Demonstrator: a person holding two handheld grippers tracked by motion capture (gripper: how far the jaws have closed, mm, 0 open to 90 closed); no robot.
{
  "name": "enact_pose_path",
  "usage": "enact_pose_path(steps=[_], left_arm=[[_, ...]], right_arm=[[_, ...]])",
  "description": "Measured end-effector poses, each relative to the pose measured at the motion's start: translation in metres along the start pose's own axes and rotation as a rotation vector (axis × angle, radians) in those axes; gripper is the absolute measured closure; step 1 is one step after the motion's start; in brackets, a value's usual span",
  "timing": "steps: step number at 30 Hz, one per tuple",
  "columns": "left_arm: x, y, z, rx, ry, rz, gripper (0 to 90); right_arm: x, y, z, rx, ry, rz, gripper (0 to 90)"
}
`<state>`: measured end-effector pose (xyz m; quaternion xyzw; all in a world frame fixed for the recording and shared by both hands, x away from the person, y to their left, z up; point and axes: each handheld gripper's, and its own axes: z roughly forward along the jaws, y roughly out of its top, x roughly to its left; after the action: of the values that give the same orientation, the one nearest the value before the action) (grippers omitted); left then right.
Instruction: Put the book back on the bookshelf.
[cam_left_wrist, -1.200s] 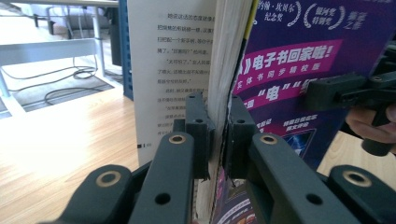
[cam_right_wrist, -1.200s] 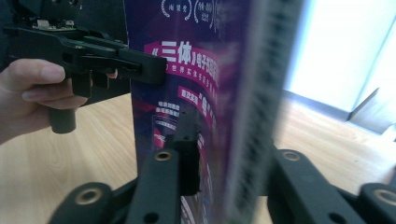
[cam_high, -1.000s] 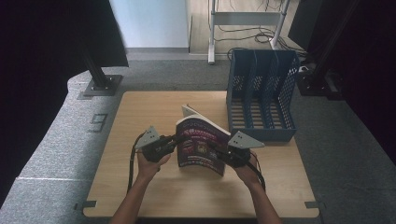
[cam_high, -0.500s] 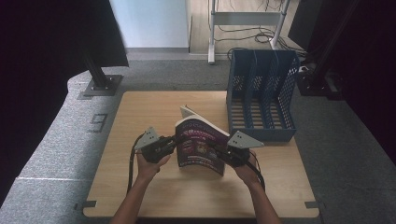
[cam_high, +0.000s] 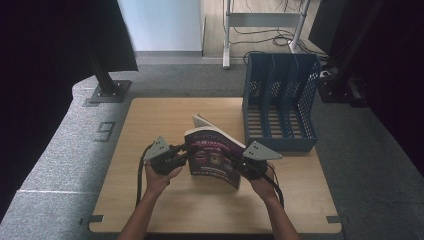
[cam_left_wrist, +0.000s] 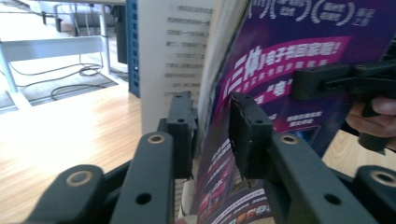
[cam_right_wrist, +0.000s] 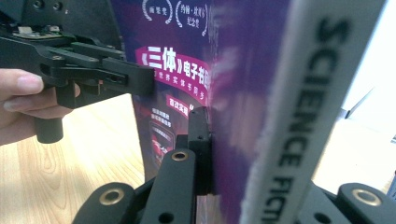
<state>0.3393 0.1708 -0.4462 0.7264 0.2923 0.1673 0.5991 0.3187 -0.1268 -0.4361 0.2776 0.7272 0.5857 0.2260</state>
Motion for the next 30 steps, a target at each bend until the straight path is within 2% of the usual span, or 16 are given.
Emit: enact_pose_path(steps=[3,9,15,22,30], left_arm=[[0.001,-0.002,0.000,0.008,0.022,-0.007,63.9],[0.004,-0.005,-0.002,0.023,0.036,-0.022,59.2],[0.004,-0.010,-0.003,0.049,0.030,-0.010,57.5],[0.003,-0.012,-0.006,0.051,0.020,-0.027,57.3],[0.002,-0.017,-0.003,0.075,0.014,-0.033,57.4]], right_arm=[[0.002,-0.001,-0.002,-0.007,-0.004,0.003,81.4],[0.004,-0.003,-0.004,-0.019,-0.018,0.017,81.5],[0.004,-0.005,-0.005,-0.029,-0.044,0.035,81.6],[0.004,-0.005,-0.008,-0.047,-0.070,0.046,81.7],[0.002,-0.005,-0.014,-0.060,-0.093,0.051,81.7]])
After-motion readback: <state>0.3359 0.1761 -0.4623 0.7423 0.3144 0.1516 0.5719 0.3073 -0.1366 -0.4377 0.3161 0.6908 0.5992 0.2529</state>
